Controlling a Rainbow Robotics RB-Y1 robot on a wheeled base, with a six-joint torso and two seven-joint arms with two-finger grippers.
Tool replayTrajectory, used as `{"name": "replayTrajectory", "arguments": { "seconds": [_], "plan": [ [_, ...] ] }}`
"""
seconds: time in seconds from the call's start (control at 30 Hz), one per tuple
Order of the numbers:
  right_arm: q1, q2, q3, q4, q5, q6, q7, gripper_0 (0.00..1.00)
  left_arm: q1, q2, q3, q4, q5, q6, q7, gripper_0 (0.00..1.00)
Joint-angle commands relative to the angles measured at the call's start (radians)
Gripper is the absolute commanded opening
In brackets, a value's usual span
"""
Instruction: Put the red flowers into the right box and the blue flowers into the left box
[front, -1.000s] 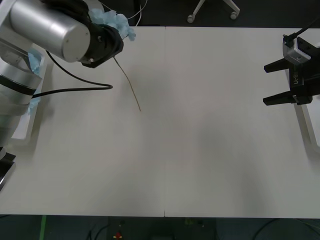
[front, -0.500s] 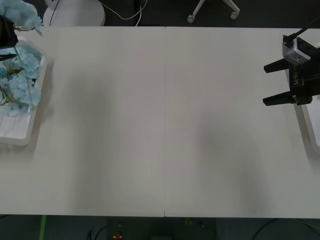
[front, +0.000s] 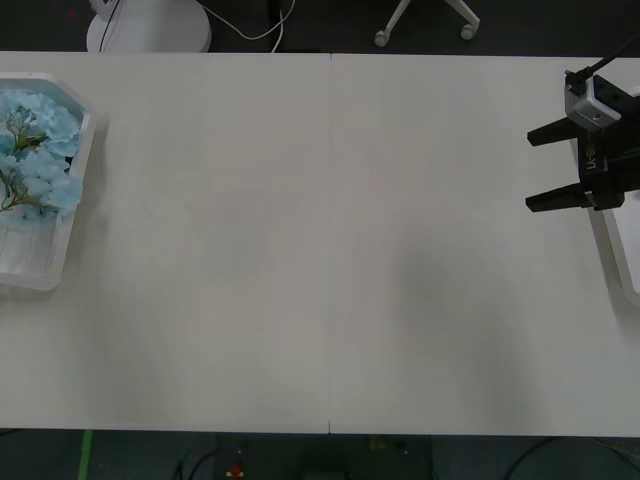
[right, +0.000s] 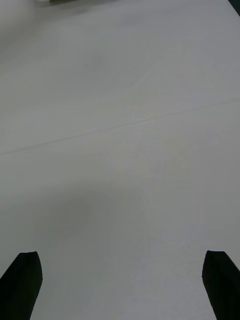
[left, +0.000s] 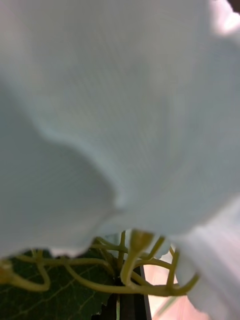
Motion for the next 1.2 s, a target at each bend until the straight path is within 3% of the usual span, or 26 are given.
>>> {"name": "replayTrajectory", "arguments": {
  "seconds": [0.03,0.27,0.37,0.47,0.57,0.77,0.9,1.2],
  "plan": [
    [-0.025,-0.001,-0.003,-0.022,-0.009,-0.008,-0.015,1.00,0.002,0.048,0.020,0.138,-0.064,-0.170,-0.183,0.00],
    [-0.025,-0.001,-0.003,-0.022,-0.009,-0.008,-0.015,1.00,-0.041,0.048,0.009,0.409,-0.073,-0.421,-0.278,0.00],
    [-0.025,-0.001,-0.003,-0.022,-0.009,-0.008,-0.015,1.00,-0.064,0.048,-0.006,0.477,-0.078,-0.466,-0.282,0.07],
    [-0.025,-0.001,-0.003,-0.022,-0.009,-0.008,-0.015,1.00,-0.072,0.052,-0.015,0.489,-0.081,-0.475,-0.276,0.50],
    [-0.025,-0.001,-0.003,-0.022,-0.009,-0.008,-0.015,1.00,-0.070,0.055,-0.015,0.489,-0.079,-0.475,-0.269,0.76],
    [-0.025,-0.001,-0.003,-0.022,-0.009,-0.008,-0.015,1.00,-0.085,0.055,-0.017,0.486,-0.010,-0.427,-0.262,0.99],
    [-0.025,-0.001,-0.003,-0.022,-0.009,-0.008,-0.015,1.00,-0.121,0.061,-0.017,0.443,0.133,-0.298,-0.262,1.00],
    [-0.025,-0.001,-0.003,-0.022,-0.009,-0.008,-0.015,1.00,-0.148,0.079,-0.038,0.432,0.573,-0.188,-0.256,1.00]
  ]
}}
